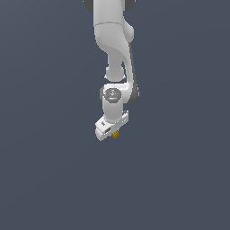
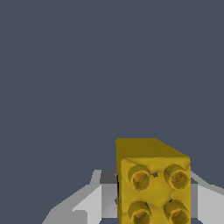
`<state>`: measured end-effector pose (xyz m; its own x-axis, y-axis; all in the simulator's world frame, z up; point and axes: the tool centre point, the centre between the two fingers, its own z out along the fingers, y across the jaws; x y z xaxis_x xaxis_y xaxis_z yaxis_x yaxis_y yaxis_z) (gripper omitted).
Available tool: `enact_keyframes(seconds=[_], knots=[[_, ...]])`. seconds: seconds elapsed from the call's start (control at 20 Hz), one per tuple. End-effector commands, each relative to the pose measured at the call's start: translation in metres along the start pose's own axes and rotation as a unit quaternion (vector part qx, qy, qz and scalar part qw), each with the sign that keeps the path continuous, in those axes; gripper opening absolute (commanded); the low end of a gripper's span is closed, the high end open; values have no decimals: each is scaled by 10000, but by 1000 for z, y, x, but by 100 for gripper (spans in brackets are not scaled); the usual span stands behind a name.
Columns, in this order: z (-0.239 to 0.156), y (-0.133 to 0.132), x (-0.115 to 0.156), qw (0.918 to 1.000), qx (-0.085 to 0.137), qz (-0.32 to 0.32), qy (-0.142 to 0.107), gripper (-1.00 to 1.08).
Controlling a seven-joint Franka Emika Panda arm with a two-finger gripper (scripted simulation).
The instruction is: Pick up the object and move it to a goal position.
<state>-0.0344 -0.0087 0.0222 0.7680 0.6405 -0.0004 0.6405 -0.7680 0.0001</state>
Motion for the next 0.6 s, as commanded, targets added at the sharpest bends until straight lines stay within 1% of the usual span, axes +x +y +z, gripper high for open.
enact_keyframes(seconds=[0.0, 0.3, 0.55], knots=[[0, 0, 0, 10000, -1, -1, 2, -100], [-15, 4, -2, 10000, -1, -1, 2, -100], [-44, 12, -5, 10000, -2, -4, 1, -100]])
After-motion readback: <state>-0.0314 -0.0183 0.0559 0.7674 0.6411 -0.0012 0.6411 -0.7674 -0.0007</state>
